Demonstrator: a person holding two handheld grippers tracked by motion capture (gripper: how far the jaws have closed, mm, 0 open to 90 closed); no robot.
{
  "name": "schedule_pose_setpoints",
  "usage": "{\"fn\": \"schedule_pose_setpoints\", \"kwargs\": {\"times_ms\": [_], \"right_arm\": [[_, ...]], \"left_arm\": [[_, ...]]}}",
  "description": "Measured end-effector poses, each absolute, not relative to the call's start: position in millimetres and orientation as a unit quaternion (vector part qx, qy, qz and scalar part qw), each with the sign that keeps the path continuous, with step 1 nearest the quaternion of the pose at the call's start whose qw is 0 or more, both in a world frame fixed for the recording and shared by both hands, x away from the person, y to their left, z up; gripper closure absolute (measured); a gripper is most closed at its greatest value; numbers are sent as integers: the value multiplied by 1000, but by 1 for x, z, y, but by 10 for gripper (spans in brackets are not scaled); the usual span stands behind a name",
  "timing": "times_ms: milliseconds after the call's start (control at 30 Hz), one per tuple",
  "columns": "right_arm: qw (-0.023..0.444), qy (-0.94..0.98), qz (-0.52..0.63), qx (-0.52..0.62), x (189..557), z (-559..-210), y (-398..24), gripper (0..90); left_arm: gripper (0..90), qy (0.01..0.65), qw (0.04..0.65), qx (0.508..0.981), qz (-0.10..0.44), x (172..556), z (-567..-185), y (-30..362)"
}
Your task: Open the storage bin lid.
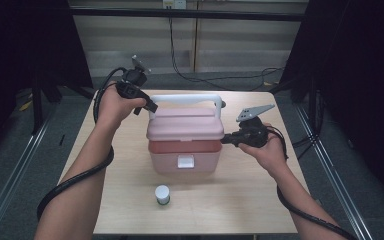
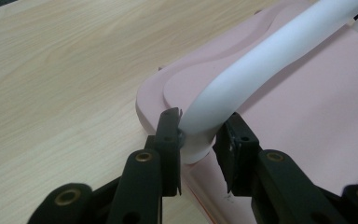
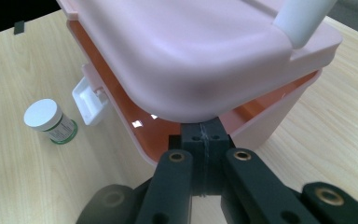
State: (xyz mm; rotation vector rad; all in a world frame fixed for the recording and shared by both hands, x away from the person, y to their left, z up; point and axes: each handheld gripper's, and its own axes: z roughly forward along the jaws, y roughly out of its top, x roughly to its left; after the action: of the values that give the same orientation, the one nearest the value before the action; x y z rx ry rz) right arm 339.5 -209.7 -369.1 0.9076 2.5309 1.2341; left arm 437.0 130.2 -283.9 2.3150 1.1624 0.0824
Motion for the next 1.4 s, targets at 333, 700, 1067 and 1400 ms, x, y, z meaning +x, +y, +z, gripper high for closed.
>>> {"fn": "schedule_pose_setpoints", "kwargs": {"times_ms": [333, 700, 1067, 1400], "right_arm": [[94, 851, 418, 304, 333, -365, -208, 900], [95, 850, 418, 305, 334, -364, -209, 900], [100, 848, 419, 309, 334, -359, -209, 900], [104, 847, 419, 311, 336, -353, -209, 900]], "left_arm": [[707, 421, 278, 862, 45, 433, -285, 131], [543, 433, 277, 855, 70, 429, -288, 139], [492, 431, 275, 857, 63, 418, -303, 156], [500, 429, 277, 858, 57, 410, -313, 168]]}}
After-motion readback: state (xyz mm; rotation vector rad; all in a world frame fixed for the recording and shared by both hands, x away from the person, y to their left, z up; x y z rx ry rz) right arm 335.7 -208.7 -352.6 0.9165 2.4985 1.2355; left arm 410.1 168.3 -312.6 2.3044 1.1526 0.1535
